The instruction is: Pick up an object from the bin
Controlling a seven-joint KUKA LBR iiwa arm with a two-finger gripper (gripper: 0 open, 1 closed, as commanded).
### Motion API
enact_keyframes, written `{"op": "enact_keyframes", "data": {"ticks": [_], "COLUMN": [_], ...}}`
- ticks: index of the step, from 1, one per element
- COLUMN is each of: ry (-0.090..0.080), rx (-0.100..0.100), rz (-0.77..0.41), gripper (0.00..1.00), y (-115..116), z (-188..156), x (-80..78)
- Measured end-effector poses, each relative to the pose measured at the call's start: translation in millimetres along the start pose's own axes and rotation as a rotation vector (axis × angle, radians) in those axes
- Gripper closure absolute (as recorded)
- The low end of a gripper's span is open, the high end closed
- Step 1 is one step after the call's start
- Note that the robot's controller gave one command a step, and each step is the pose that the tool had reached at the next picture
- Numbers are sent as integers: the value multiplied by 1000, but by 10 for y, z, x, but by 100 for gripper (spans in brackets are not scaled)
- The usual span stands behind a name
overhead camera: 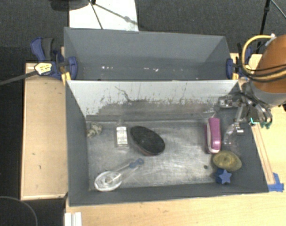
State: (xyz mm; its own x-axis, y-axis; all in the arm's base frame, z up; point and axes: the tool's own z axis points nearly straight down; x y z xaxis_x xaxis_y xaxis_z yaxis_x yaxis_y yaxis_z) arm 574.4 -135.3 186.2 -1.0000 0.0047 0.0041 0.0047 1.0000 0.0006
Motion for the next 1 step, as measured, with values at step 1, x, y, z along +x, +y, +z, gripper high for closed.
{"op": "enact_keyframes", "data": {"ticks": [1], "ry": [-8], "rx": [-3], "rz": [-558], "gripper": [0], "y": [-64], "z": [1151], "x": [-201]}}
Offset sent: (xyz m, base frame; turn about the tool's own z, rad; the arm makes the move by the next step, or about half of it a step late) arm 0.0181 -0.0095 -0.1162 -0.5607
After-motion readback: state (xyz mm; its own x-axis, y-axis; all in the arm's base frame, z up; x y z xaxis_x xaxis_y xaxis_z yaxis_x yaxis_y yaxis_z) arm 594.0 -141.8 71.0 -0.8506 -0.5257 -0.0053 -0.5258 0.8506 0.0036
